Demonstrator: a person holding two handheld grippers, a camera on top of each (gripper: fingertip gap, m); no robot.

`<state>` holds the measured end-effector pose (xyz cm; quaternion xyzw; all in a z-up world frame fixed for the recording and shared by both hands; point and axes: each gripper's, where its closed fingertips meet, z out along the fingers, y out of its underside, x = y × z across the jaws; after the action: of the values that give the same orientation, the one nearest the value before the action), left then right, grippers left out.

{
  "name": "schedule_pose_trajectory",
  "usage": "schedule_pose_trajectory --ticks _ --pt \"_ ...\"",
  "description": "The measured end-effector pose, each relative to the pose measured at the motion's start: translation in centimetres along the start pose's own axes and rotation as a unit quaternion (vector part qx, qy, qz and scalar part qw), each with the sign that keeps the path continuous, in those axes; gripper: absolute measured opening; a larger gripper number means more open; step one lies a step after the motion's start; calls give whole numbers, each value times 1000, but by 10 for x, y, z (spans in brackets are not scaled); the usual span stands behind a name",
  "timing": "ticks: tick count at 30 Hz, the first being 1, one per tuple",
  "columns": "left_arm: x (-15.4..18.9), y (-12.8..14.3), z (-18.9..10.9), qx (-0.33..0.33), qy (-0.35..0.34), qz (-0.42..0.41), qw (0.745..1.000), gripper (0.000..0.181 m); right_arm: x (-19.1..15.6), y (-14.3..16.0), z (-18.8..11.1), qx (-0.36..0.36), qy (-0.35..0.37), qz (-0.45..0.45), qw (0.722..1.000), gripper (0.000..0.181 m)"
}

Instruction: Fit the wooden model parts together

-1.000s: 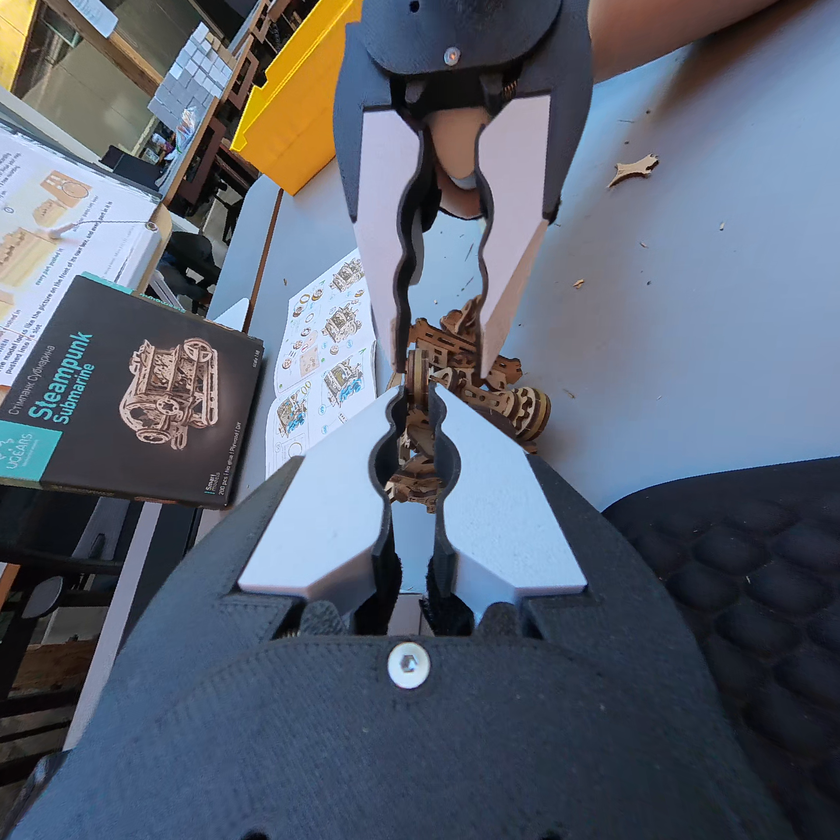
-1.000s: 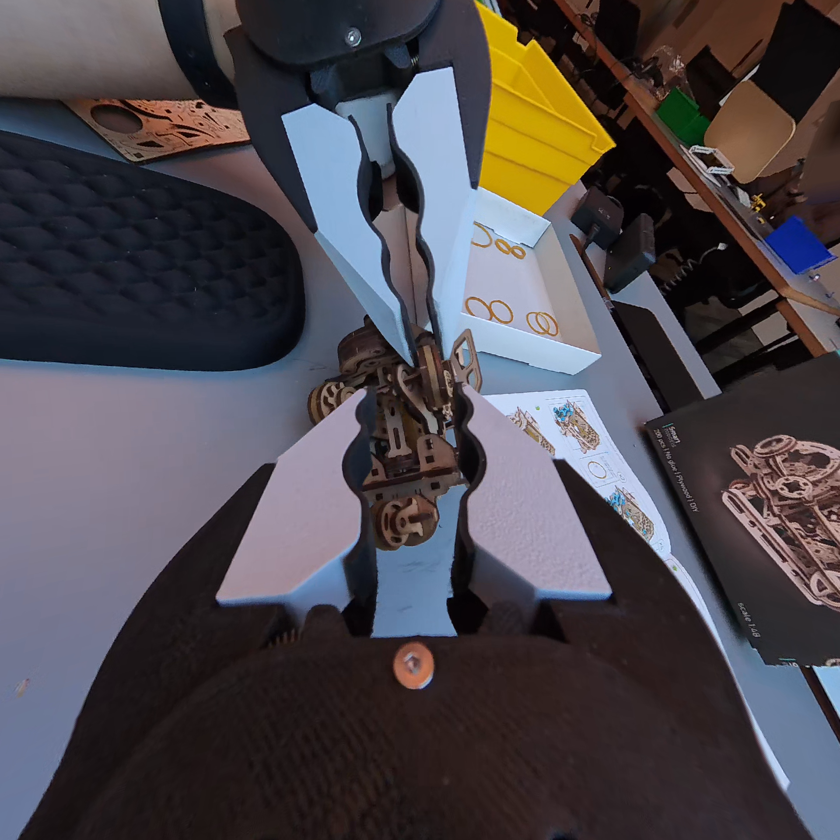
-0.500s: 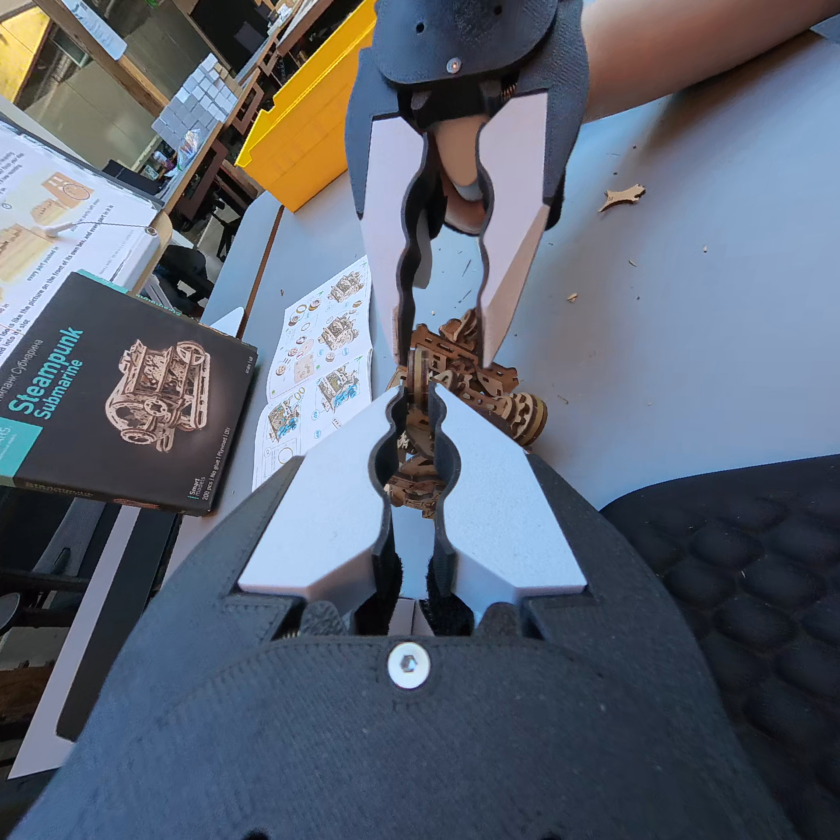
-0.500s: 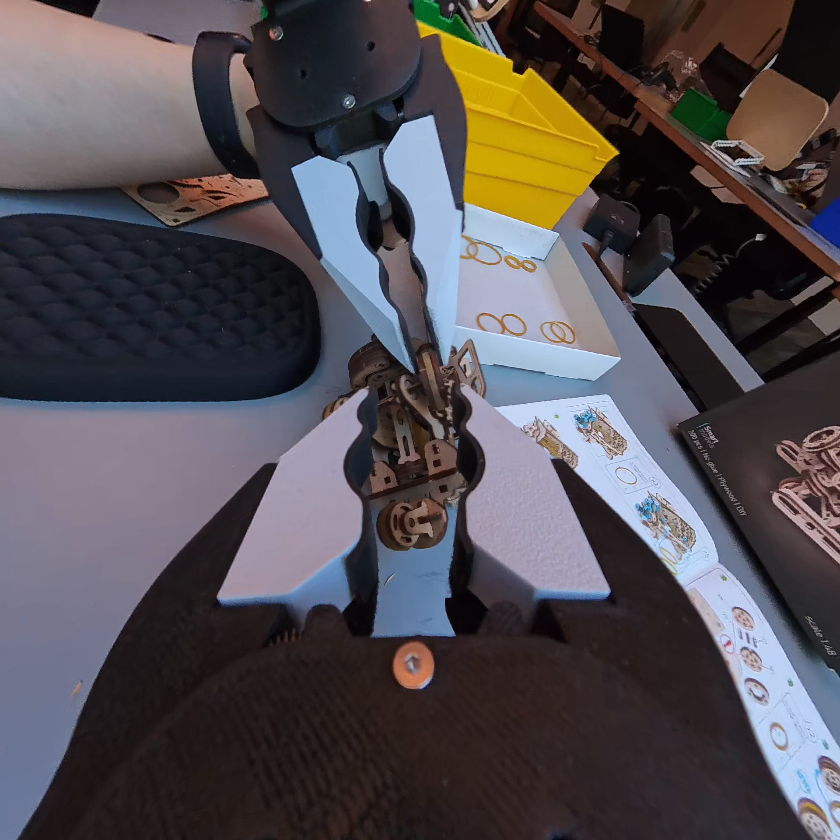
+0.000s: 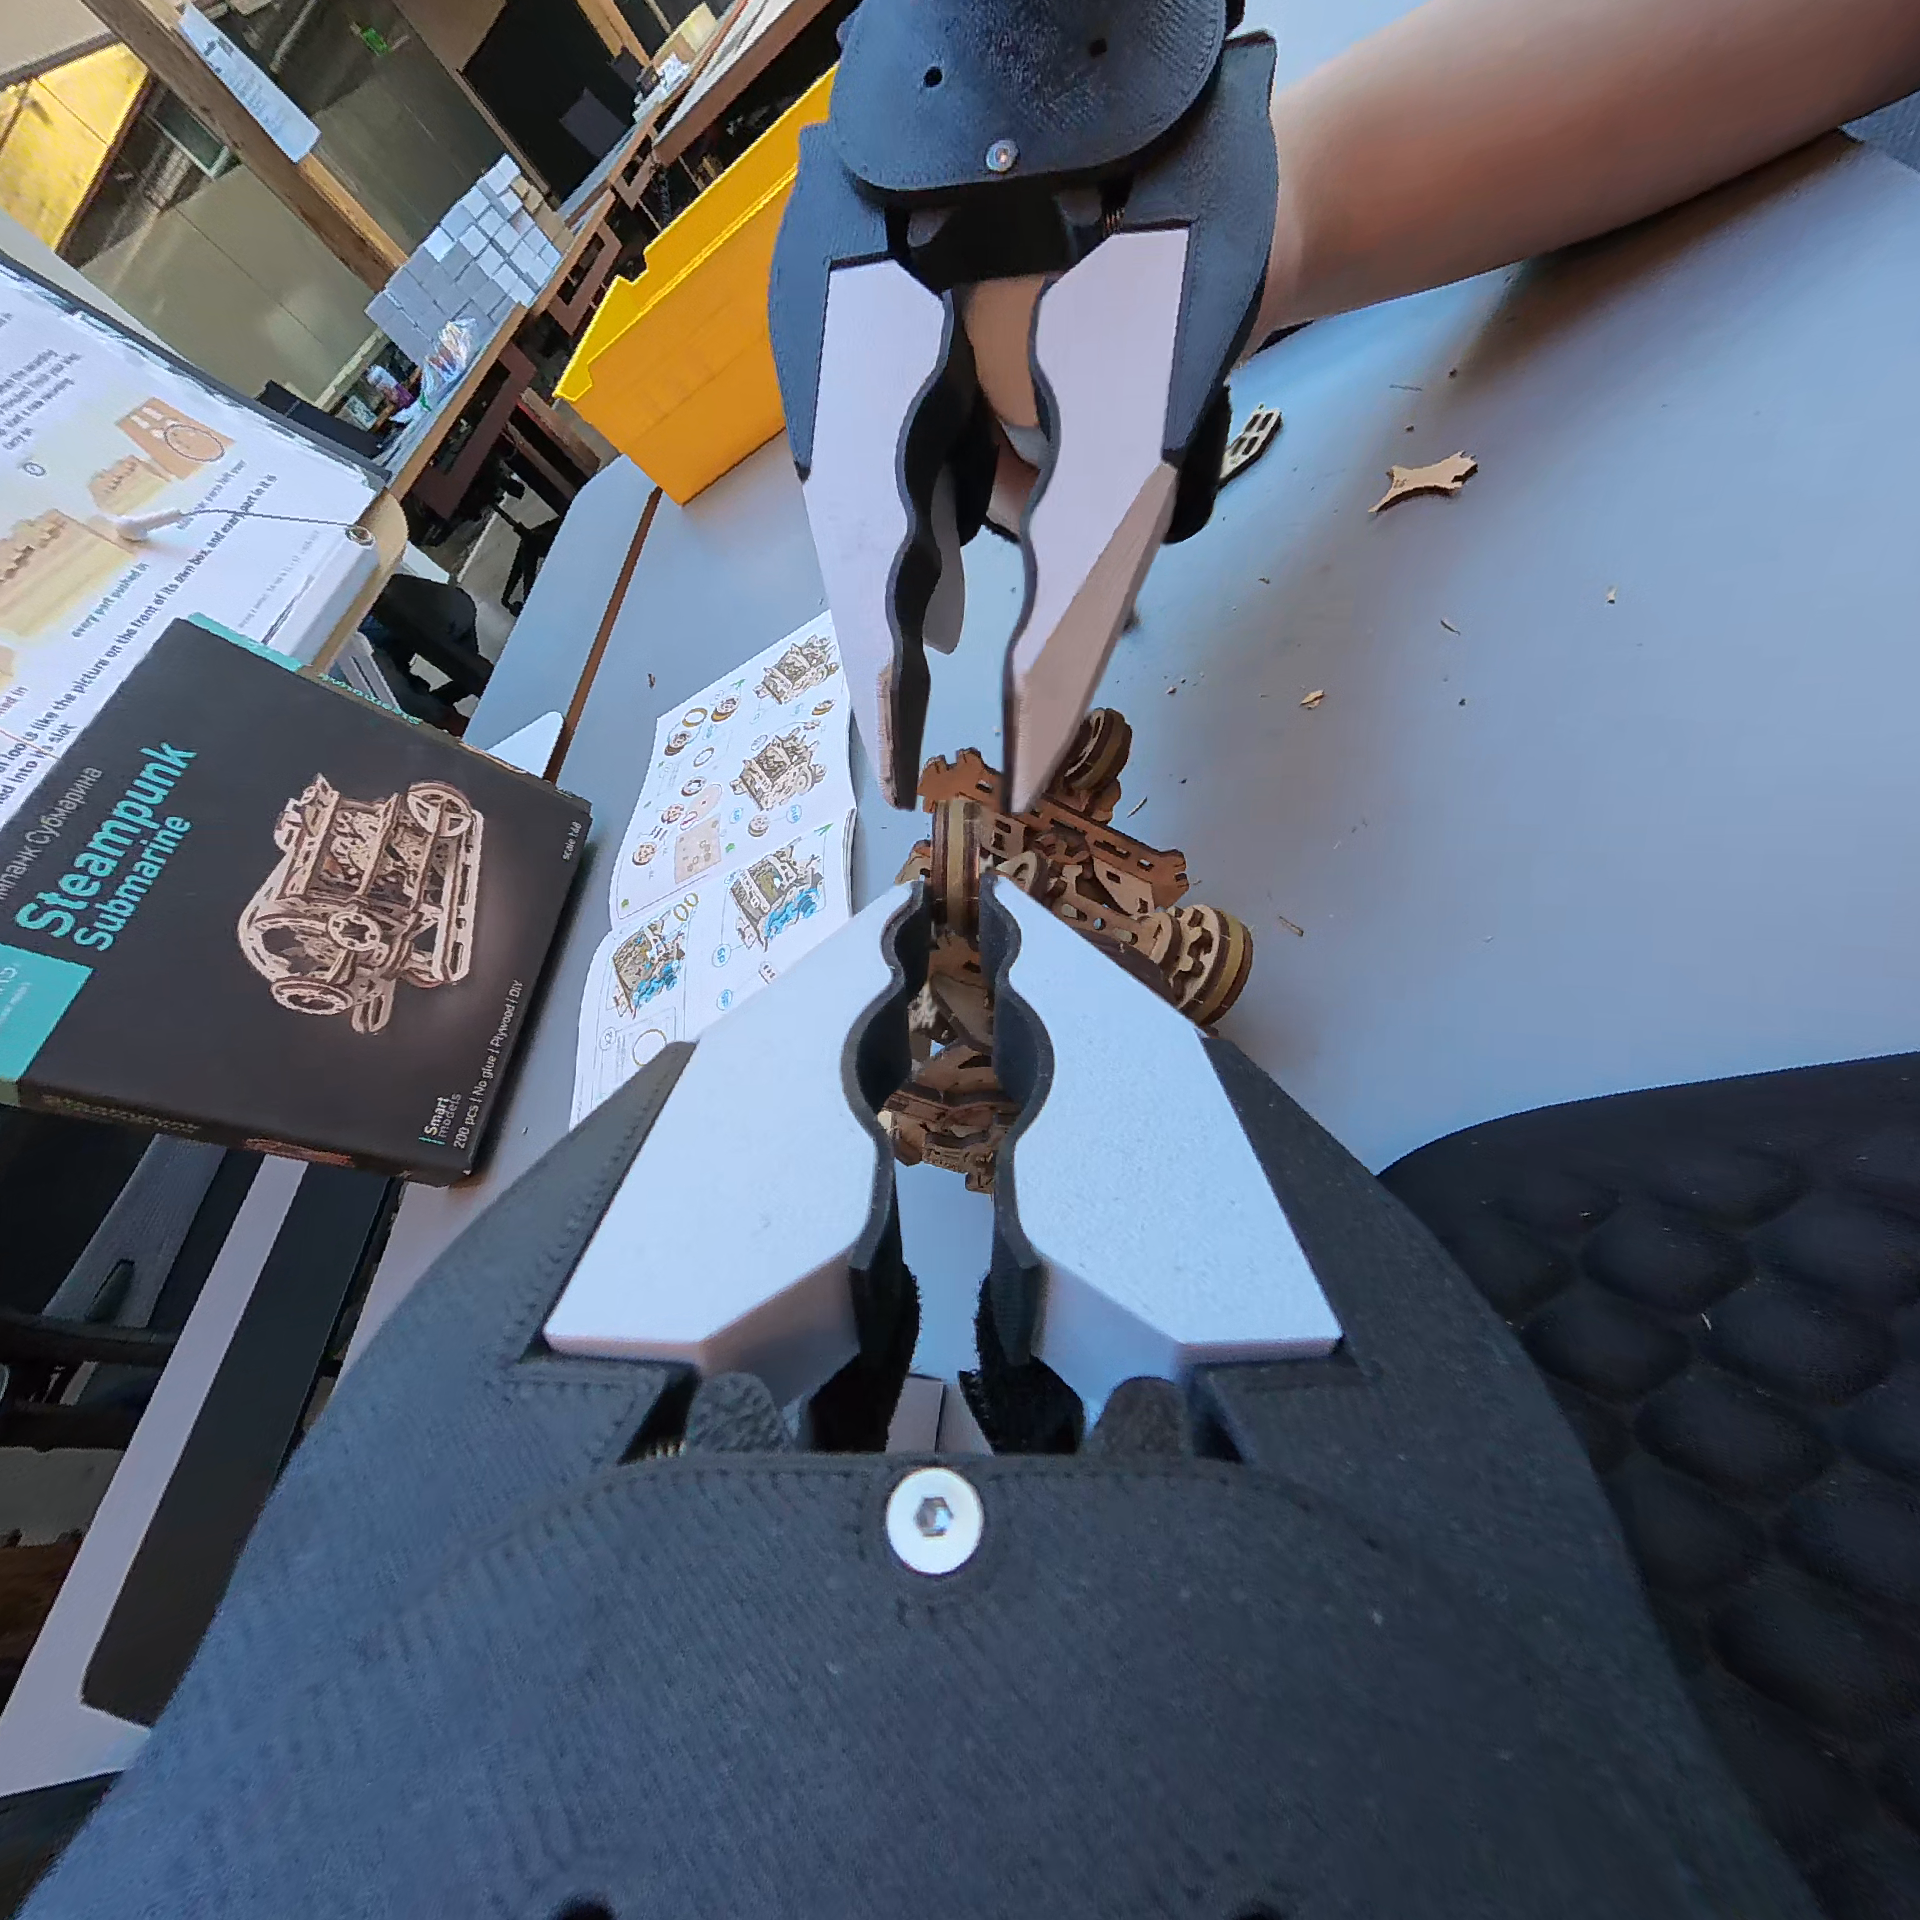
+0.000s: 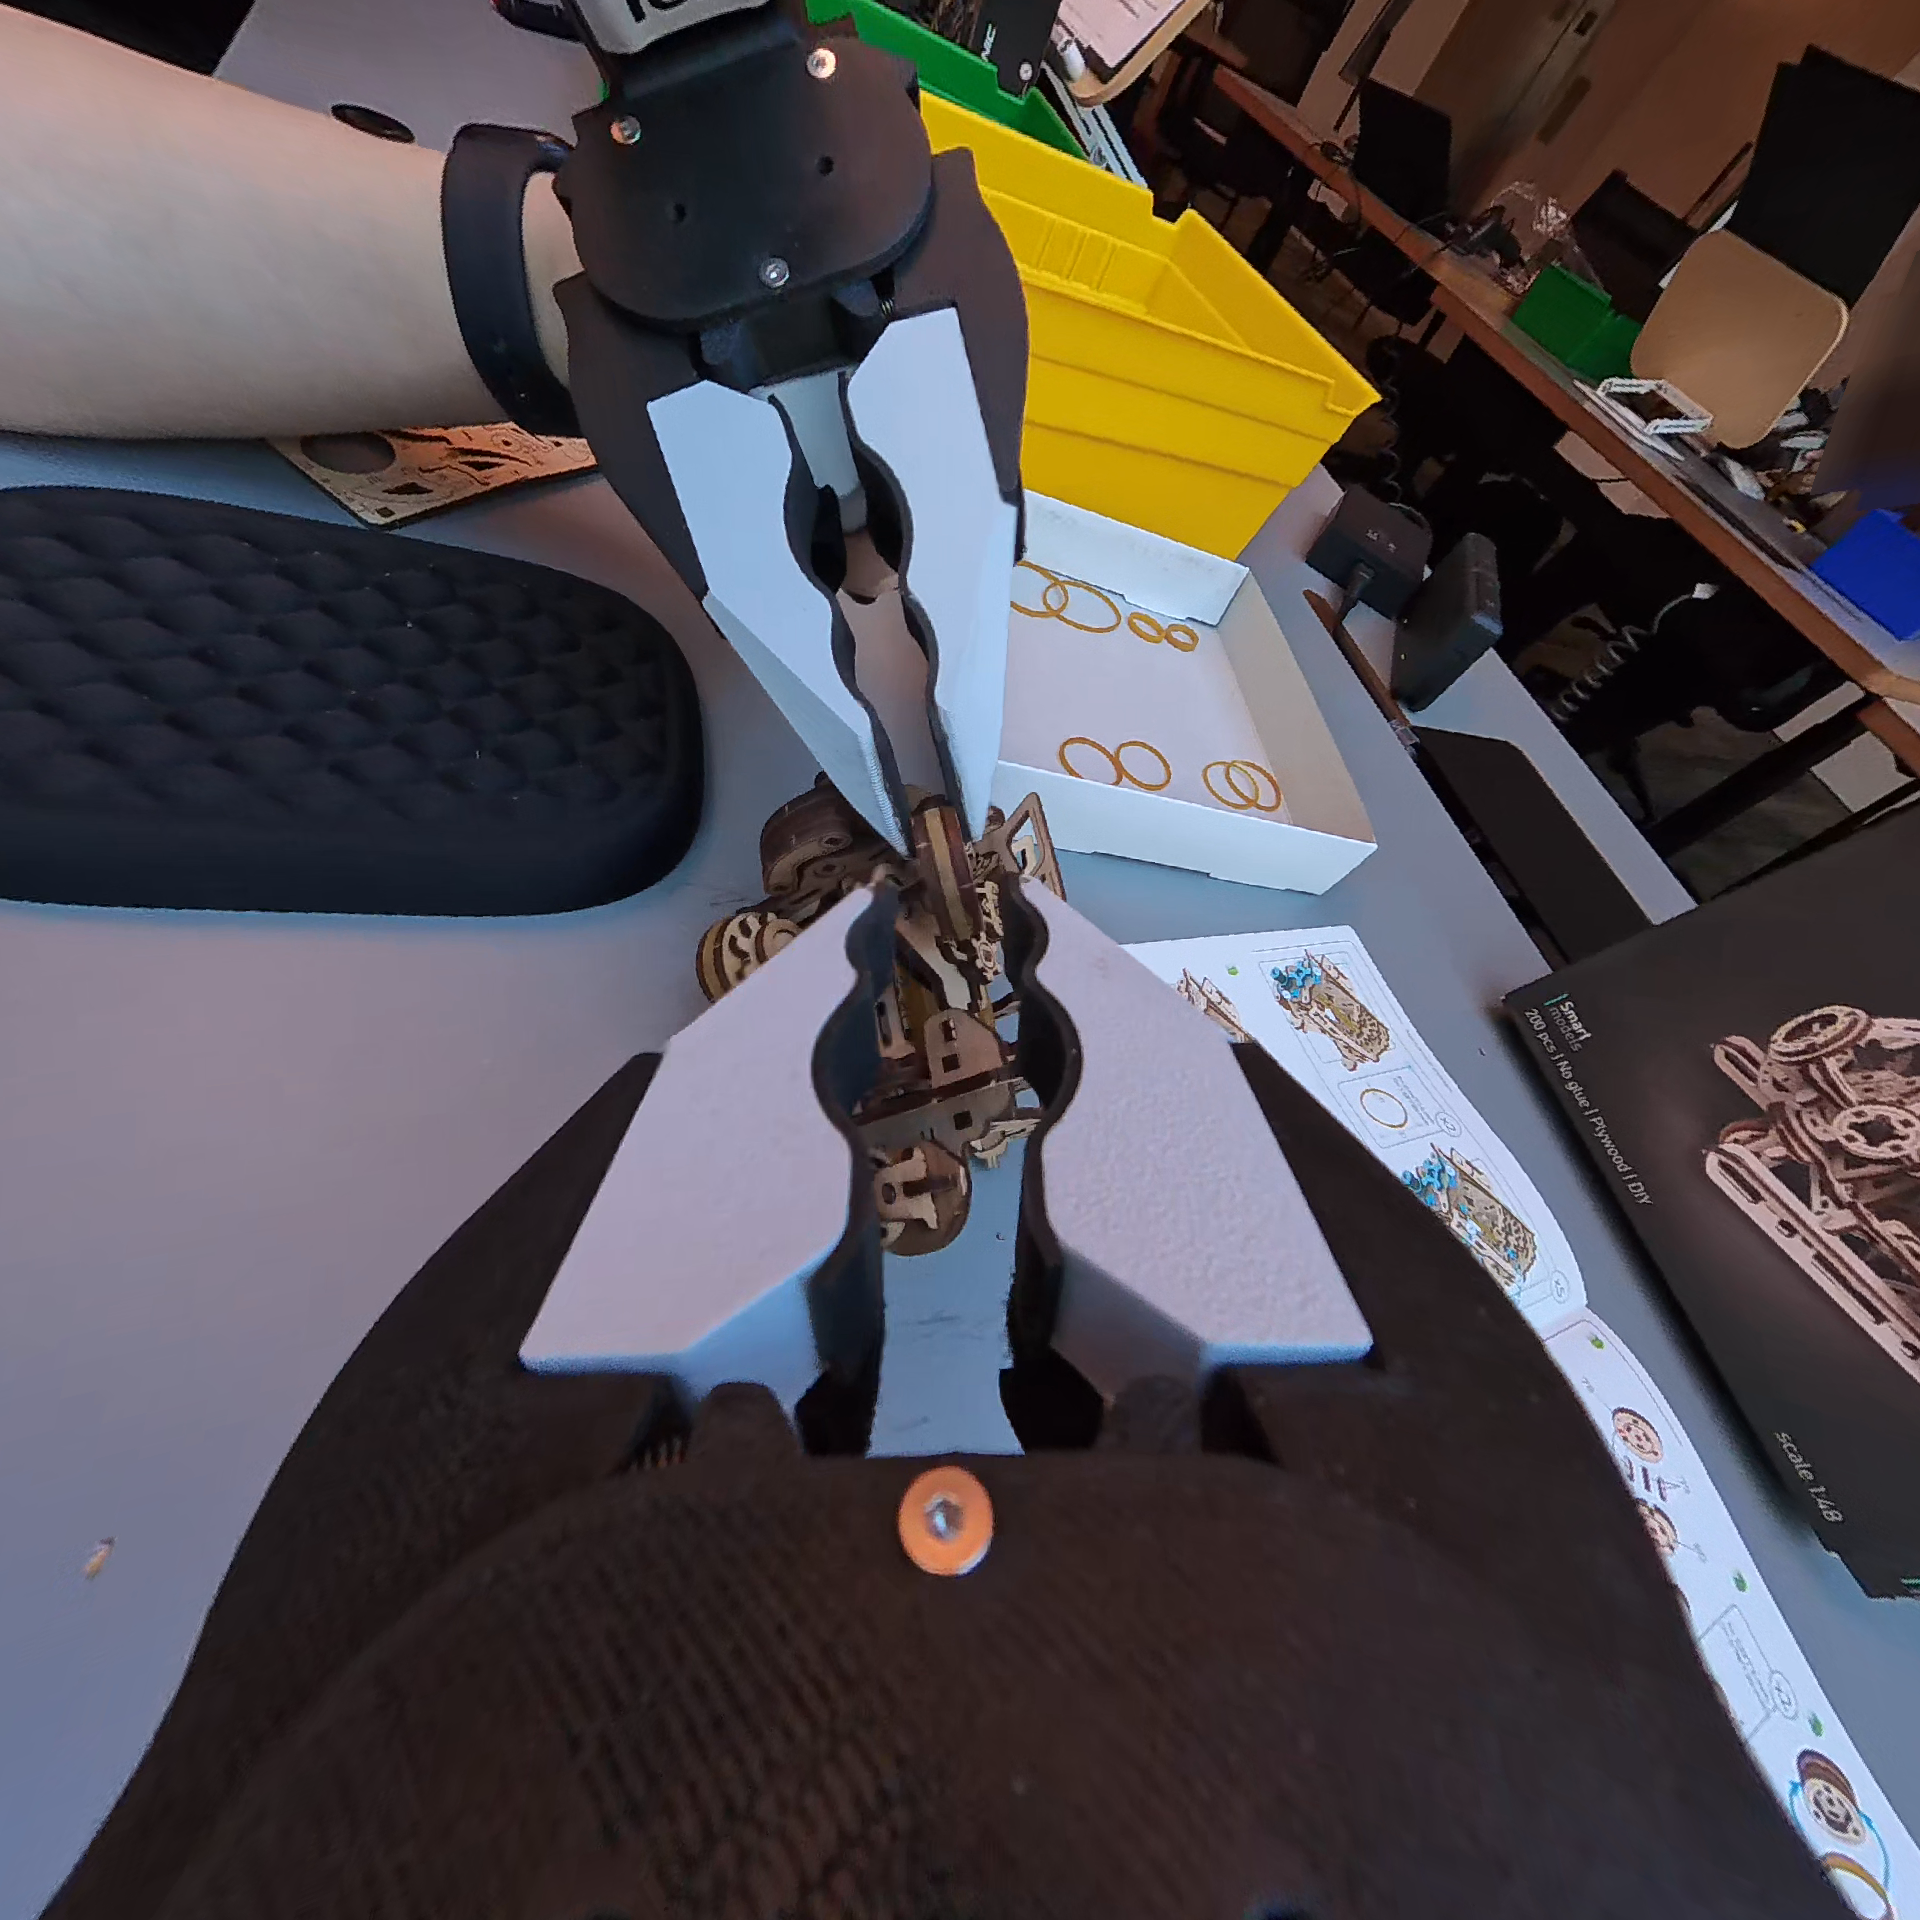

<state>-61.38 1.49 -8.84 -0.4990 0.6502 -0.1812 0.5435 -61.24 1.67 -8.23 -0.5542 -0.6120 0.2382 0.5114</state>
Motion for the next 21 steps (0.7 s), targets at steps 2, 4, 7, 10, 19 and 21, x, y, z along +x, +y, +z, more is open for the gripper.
schedule_pose_trajectory --ticks 2,4,7,10,19,21 --pt "-1 -3 -1 7 -1 -2 1000 7 -1 0 0 -2 -1 -5 1000 20" --pt "-1 -4 -2 9 -1 -1 1000 7 2 2 2 -8 6 -7 1000 16" --pt "-1 -3 -2 9 0 -4 1000 7 2 3 3 -9 8 -14 1000 8" --pt "0 -1 -1 7 5 -18 1000 7 2 4 4 -14 10 -25 1000 8" --pt "-3 3 -2 -46 -8 -17 999 16 6 4 3 -41 56 -81 994 8" --pt "-3 4 -1 -52 -8 -13 999 17 6 5 3 -48 58 -88 993 8"
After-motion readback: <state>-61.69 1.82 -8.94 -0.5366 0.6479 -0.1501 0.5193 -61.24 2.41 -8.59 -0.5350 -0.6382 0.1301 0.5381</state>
